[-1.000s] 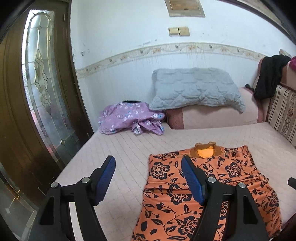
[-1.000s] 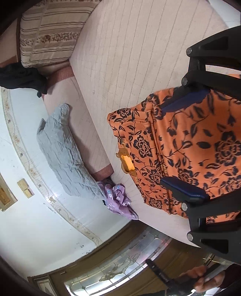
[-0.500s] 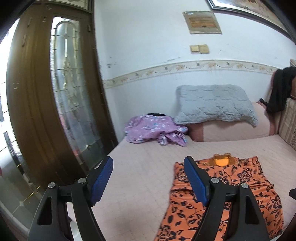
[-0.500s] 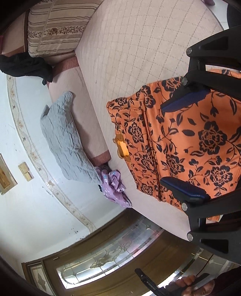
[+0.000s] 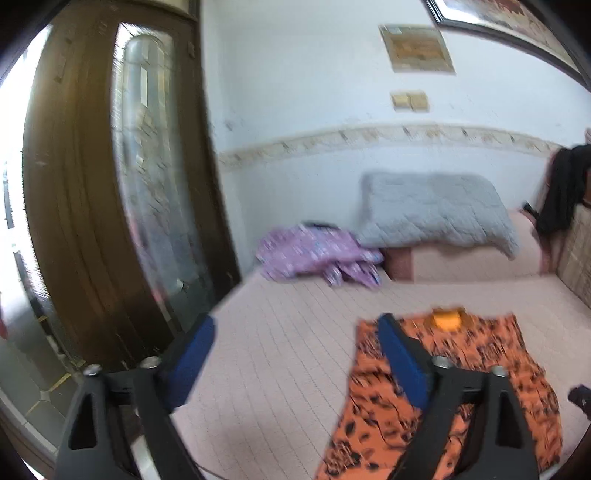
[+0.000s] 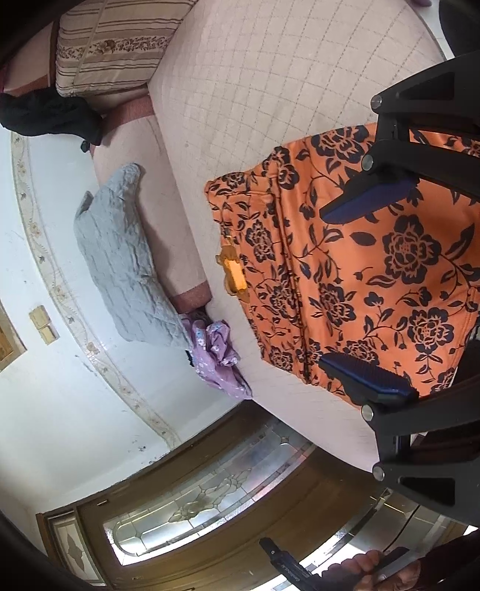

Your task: Fold small clothes

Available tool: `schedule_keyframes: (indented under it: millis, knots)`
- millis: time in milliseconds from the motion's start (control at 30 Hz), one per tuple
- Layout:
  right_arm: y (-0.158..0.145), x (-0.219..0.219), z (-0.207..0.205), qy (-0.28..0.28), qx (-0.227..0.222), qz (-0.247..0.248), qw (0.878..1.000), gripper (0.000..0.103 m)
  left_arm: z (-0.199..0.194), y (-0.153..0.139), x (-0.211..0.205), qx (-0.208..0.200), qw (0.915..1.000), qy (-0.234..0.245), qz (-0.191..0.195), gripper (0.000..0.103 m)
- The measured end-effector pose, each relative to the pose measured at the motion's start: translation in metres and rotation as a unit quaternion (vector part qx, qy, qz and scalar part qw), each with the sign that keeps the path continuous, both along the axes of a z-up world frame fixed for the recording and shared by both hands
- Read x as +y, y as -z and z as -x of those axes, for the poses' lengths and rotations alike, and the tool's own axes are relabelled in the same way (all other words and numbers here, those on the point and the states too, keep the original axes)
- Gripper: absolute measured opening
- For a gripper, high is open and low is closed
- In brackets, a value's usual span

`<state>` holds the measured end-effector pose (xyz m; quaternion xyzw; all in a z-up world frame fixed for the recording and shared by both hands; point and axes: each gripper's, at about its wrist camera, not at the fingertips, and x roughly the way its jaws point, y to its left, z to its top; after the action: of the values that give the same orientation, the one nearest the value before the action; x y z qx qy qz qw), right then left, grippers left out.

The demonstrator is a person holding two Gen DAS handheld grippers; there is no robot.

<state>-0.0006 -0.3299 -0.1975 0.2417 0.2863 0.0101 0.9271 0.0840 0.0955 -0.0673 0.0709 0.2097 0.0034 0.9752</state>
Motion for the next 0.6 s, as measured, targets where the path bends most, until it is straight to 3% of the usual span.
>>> schedule_keyframes:
  millis: [100,133,200,267,367,467,533,600]
  knots:
    - [0.011,-0.007,0.000,0.002,0.019,-0.018,1.000,0.075,-0.024,0.043,-0.003,0.100,0.9941,0.042,0.007,0.099]
    - [0.016,-0.011,0.002,0.007,0.024,-0.023,0.999,0.075,-0.037,0.070,-0.004,0.161,0.9857,0.050,0.011,0.099]
    - [0.027,-0.022,0.006,0.022,0.046,-0.031,0.998,0.075,-0.056,0.117,0.000,0.244,0.9681,0.047,0.030,0.099]
    - [0.040,-0.035,0.014,0.040,0.068,-0.037,0.996,0.075,-0.065,0.154,0.006,0.289,0.9562,0.027,0.037,0.099]
    - [0.056,-0.058,0.026,0.080,0.104,-0.031,0.991,0.075,-0.071,0.191,0.013,0.315,0.9489,-0.006,0.021,0.098]
    - [0.073,-0.080,0.036,0.110,0.135,-0.036,0.984,0.075,-0.074,0.210,0.014,0.329,0.9439,0.000,0.030,0.092]
    - [0.085,-0.090,0.038,0.120,0.155,-0.044,0.980,0.075,-0.079,0.223,0.013,0.349,0.9366,-0.002,0.030,0.080]
    - [0.098,-0.092,0.037,0.124,0.183,-0.042,0.974,0.075,-0.081,0.234,0.012,0.359,0.9331,-0.005,0.025,0.051]
